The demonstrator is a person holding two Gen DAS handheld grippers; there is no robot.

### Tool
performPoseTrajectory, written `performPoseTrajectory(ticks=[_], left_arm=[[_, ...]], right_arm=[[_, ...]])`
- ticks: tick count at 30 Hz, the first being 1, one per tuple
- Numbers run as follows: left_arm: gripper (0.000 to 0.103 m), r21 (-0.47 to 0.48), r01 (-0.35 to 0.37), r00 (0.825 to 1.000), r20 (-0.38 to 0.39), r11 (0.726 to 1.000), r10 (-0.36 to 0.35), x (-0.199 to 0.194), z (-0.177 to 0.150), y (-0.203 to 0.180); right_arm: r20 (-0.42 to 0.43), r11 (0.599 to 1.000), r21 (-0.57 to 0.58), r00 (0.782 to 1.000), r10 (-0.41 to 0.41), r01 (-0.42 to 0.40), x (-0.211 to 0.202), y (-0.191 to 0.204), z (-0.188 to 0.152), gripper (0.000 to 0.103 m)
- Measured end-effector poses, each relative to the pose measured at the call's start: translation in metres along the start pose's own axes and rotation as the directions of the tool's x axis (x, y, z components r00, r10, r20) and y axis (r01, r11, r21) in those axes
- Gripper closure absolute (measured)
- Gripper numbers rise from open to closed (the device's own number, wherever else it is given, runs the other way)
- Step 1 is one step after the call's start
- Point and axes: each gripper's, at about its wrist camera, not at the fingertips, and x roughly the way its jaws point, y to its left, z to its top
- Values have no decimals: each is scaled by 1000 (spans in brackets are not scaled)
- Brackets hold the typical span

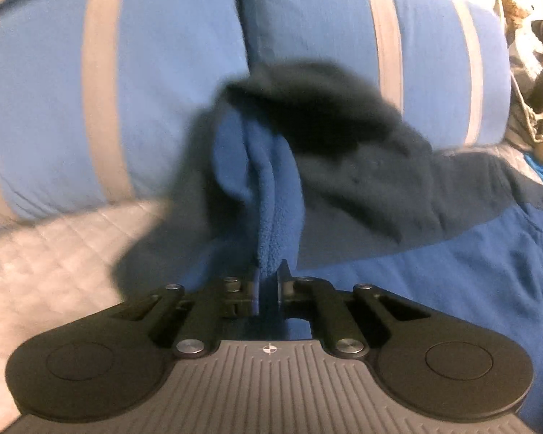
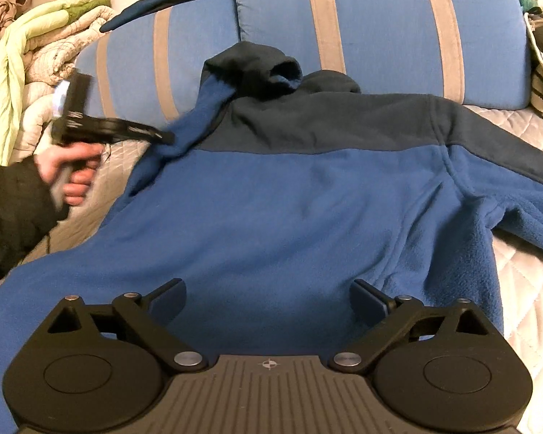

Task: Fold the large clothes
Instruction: 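Pull the grasped sleeve outward from the jacket body with the left tool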

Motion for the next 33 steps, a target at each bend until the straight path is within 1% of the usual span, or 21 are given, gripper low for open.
performPoseTrajectory(ticks=[3, 5, 7, 8, 10, 12, 13, 14, 15, 16, 17, 19, 20, 22, 23, 25, 29, 31, 33], left_arm=[[95, 23, -54, 996, 73, 998, 52, -49, -1, 10], [95, 40, -107, 988, 119, 993, 102, -79, -9, 19], [95, 68, -177, 975, 151, 982, 165, -104, -27, 30], [95, 75, -195, 972, 147, 978, 183, -110, -37, 35], [95, 77, -228, 971, 98, 971, 220, -113, -59, 48], [94, 98, -274, 962, 35, 957, 272, -107, -82, 59], [90, 127, -276, 960, -11, 953, 279, -101, -94, 63], [86, 147, -258, 963, -43, 955, 267, -97, -101, 65], [82, 157, -238, 967, -57, 959, 249, -96, -108, 66], [71, 165, -234, 968, -57, 958, 246, -97, -112, 65], [60, 175, -249, 964, -47, 952, 261, -99, -114, 61], [51, 202, -281, 958, -2, 938, 287, -108, -111, 51], [51, 207, -270, 962, 24, 940, 271, -112, -106, 47], [50, 197, -213, 977, 60, 957, 205, -118, -94, 42], [50, 192, -190, 981, 71, 963, 179, -120, -89, 37], [50, 202, -161, 985, 96, 966, 144, -116, -77, 28], [50, 278, -139, 987, 121, 950, 109, -86, -56, 3], [50, 314, -120, 989, 116, 942, 87, -67, -48, -10], [50, 358, -111, 992, 102, 927, 79, -48, -42, -27]], right_arm=[[3, 1000, 0, 1000, -8, 8, -1, 1, -1, 7], [7, 1000, -1, 1000, -12, 12, -2, 2, -1, 7], [11, 1000, 1, 1000, -15, 15, -3, 2, -1, 7], [13, 1000, 1, 1000, -16, 16, -3, 2, -2, 7], [14, 1000, 2, 1000, -17, 17, -4, 1, -1, 7], [13, 1000, 2, 1000, -18, 18, -3, 1, -1, 7], [13, 1000, 2, 1000, -18, 18, -3, 1, -1, 7], [13, 1000, 3, 1000, -18, 18, -3, 1, -1, 7], [14, 1000, 3, 1000, -19, 19, -3, 2, -1, 7], [14, 1000, 3, 1000, -19, 19, -3, 2, -1, 7], [14, 1000, 4, 1000, -18, 18, -3, 2, -1, 7], [16, 1000, 6, 1000, -19, 19, -3, 1, -1, 7], [17, 1000, 7, 1000, -18, 18, -4, 0, -1, 7], [17, 1000, 12, 1000, -13, 13, -4, -1, -1, 7], [17, 1000, 14, 1000, -10, 9, -4, -1, -1, 7], [17, 1000, 17, 1000, -6, 5, -5, -3, 0, 7], [17, 1000, 21, 1000, 1, -1, -5, -4, 0, 7], [18, 1000, 26, 1000, 6, -6, -6, -6, 0, 7], [18, 999, 32, 1000, 9, -10, -6, -7, 0, 7]])
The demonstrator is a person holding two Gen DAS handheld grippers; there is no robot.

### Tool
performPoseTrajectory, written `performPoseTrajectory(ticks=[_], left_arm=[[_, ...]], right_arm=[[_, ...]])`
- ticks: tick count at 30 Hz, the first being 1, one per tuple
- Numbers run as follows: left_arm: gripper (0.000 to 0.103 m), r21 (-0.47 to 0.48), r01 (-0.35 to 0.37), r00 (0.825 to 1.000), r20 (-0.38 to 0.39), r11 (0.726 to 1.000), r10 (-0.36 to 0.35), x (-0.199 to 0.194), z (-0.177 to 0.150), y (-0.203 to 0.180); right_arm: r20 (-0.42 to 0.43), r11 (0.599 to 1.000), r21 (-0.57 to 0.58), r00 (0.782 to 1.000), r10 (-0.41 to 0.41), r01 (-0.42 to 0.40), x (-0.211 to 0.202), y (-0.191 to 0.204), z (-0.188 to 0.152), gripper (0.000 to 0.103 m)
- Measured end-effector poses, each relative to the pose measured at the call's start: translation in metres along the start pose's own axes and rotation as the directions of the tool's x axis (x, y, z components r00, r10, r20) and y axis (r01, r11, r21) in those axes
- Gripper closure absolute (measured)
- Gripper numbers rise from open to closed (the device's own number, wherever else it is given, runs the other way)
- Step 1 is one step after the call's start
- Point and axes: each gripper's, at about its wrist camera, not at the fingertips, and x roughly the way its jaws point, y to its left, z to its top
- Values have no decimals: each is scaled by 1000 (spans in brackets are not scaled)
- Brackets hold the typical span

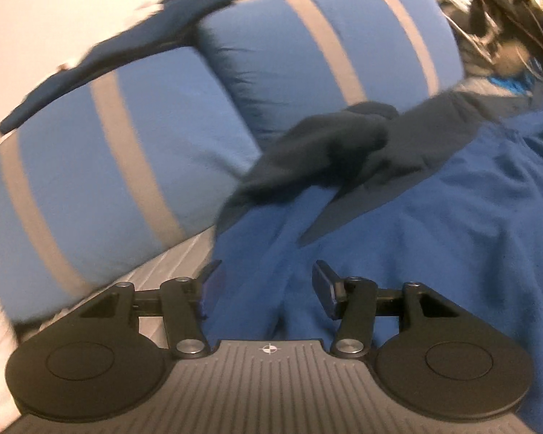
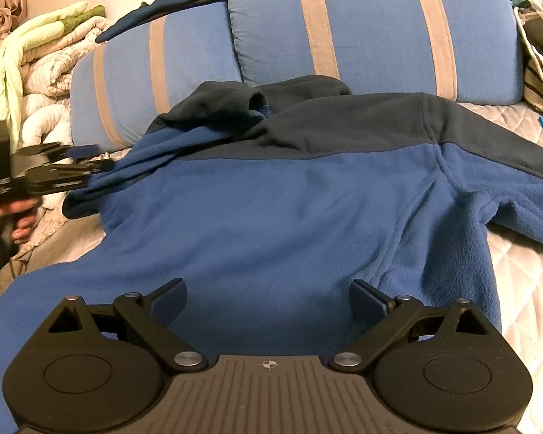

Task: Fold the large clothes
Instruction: 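Pull the grasped sleeve outward from the jacket body with the left tool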

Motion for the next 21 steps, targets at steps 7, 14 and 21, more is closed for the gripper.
performPoseTrajectory(ticks=[7, 14, 21], left_arm=[[58, 292, -149, 986, -32, 945, 165, 75, 12, -55], [93, 338, -160, 979, -65, 927, 193, 111, 18, -58], [94, 149, -47, 999, 15, 988, 45, 24, 52, -4]], right_arm=[[-3, 999, 33, 1000, 25, -25, 1, -5, 0, 7], [-17, 997, 63, 998, 53, -52, 5, -10, 2, 7], [-20, 997, 62, 998, 56, -55, 4, -9, 3, 7]])
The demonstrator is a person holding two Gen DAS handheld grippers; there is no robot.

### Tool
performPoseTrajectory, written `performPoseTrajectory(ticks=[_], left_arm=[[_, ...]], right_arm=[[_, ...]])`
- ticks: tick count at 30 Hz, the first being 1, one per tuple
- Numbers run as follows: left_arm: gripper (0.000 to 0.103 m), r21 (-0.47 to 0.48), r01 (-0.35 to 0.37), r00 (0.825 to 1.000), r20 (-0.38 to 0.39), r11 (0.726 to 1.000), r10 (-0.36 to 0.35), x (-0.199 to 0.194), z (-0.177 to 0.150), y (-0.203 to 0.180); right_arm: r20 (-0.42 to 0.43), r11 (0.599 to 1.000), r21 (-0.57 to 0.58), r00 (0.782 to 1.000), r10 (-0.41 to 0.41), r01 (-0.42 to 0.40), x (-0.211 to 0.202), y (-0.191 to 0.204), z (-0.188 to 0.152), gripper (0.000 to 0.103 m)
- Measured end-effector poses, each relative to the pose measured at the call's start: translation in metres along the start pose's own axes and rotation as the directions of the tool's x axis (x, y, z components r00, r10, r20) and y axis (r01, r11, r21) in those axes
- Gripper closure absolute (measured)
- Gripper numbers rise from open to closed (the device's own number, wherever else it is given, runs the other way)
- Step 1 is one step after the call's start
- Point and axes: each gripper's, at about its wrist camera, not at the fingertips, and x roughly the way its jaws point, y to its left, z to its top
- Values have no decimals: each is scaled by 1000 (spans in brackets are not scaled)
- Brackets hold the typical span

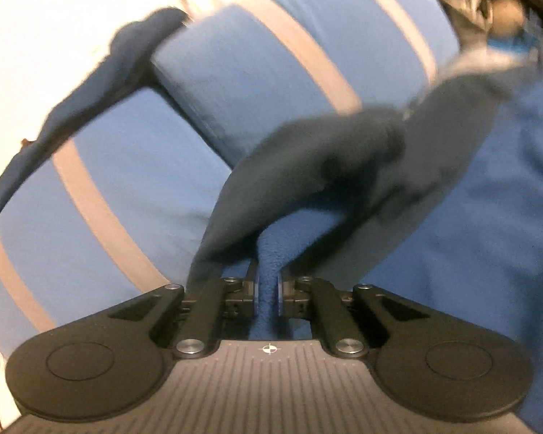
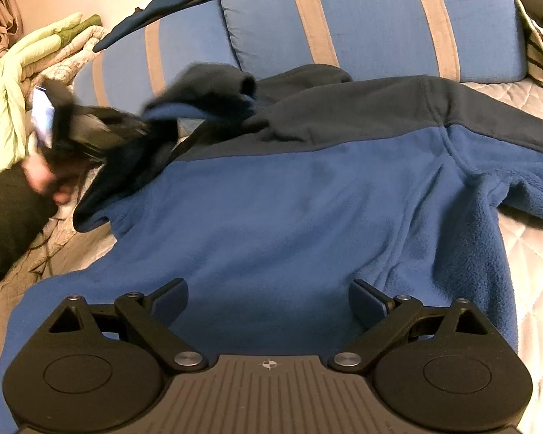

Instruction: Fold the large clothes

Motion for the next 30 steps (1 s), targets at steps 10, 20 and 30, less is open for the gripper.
performPoseTrajectory(ticks=[10, 20, 30], left_arm=[[95, -444, 309, 942, 25, 841, -333, -53, -4, 99], [95, -491, 204, 953, -99, 847, -287, 28, -5, 54], [94, -168, -23, 960, -277, 986, -25, 47, -57, 26]], right_arm=[[11, 1000, -6, 1000, -15, 15, -2, 3, -2, 7], [20, 999, -1, 999, -33, 33, -3, 4, -4, 7], [11, 1000, 9, 1000, -21, 21, 0, 1, -2, 8]])
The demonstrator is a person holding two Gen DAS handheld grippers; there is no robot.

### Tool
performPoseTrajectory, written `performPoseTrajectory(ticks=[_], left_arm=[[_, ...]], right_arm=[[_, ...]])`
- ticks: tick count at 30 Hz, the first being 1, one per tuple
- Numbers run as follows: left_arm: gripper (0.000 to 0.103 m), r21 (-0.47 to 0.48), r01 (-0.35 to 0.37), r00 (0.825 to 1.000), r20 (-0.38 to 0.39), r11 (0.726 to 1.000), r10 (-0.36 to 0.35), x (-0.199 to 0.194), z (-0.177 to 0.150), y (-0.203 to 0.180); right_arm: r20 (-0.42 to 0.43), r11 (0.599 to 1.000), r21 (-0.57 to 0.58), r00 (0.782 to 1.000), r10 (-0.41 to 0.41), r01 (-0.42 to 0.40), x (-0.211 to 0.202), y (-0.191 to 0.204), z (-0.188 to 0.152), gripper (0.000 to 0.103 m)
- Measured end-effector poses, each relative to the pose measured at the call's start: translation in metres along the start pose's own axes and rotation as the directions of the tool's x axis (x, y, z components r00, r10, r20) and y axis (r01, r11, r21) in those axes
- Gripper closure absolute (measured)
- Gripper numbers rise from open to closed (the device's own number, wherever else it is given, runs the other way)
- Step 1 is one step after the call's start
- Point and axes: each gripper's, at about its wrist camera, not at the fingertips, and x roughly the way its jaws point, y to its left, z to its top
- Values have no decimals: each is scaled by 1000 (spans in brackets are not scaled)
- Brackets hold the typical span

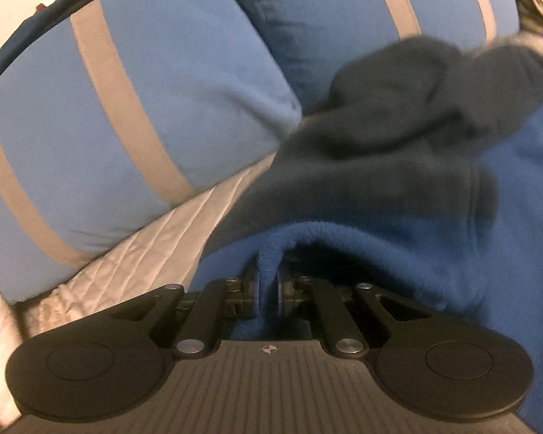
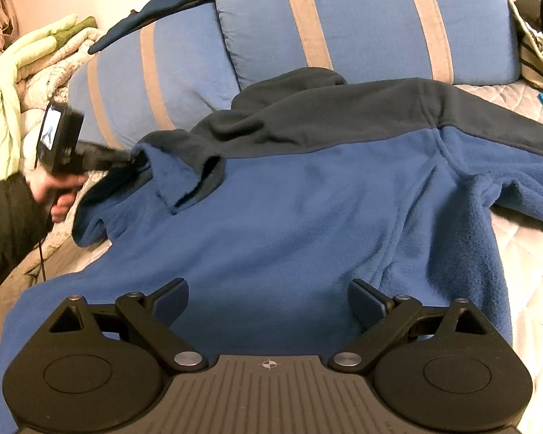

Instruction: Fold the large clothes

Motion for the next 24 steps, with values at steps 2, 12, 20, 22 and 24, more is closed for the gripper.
performPoseTrajectory(ticks=[2, 12, 20, 22, 24], left_arm=[[91, 43, -27, 1000, -9, 999, 27, -5, -13, 3], [47, 392, -17, 954, 282, 920, -103, -86, -45, -30], [49, 744, -71, 960, 232, 665, -157, -66, -62, -115], [62, 787, -89, 974, 196, 611, -110, -50, -63, -128], [77, 811, -117, 983, 177, 573, -50, -36, -67, -134]], right_arm=[[-2, 1000, 3, 1000, 6, -6, 1, -1, 0, 8], [-7, 1000, 7, 1000, 19, -19, 1, -2, 0, 7], [-5, 1000, 8, 1000, 10, -9, 1, 1, -1, 8], [-3, 1000, 8, 1000, 8, -8, 0, 1, -1, 8], [-4, 1000, 9, 1000, 7, -7, 1, 0, -1, 8]])
